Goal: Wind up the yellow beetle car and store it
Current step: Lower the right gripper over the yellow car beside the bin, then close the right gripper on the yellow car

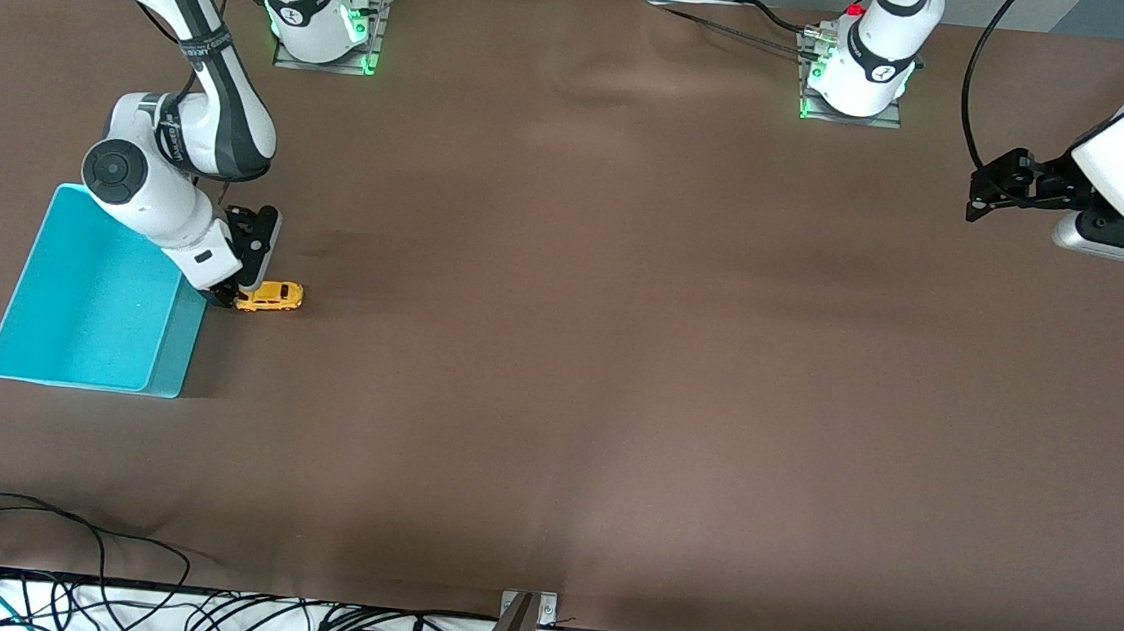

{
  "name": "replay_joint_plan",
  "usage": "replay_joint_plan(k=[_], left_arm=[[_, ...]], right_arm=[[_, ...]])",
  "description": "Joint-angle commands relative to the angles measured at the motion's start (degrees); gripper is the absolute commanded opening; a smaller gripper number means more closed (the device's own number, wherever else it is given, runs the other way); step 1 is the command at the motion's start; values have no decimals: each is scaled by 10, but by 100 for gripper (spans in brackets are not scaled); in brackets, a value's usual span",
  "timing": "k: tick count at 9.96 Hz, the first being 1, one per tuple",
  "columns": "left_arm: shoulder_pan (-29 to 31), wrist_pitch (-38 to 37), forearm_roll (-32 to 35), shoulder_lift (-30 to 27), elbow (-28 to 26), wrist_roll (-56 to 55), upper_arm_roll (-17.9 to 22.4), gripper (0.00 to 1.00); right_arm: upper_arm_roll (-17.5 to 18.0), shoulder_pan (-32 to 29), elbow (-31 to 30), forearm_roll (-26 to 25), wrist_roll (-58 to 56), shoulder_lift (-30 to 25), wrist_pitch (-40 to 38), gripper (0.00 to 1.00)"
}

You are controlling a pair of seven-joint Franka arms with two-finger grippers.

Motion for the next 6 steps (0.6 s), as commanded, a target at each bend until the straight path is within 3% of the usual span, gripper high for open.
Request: replay_joint_plan(k=[1,6], left_arm=[[-3,-3,5,-3,2,0,-3,100],[0,-3,5,-4,3,1,-3,100]], right_arm=[[1,-1,7,-8,-13,18,27,100],[1,-3,29,-8,-32,60,46,100]])
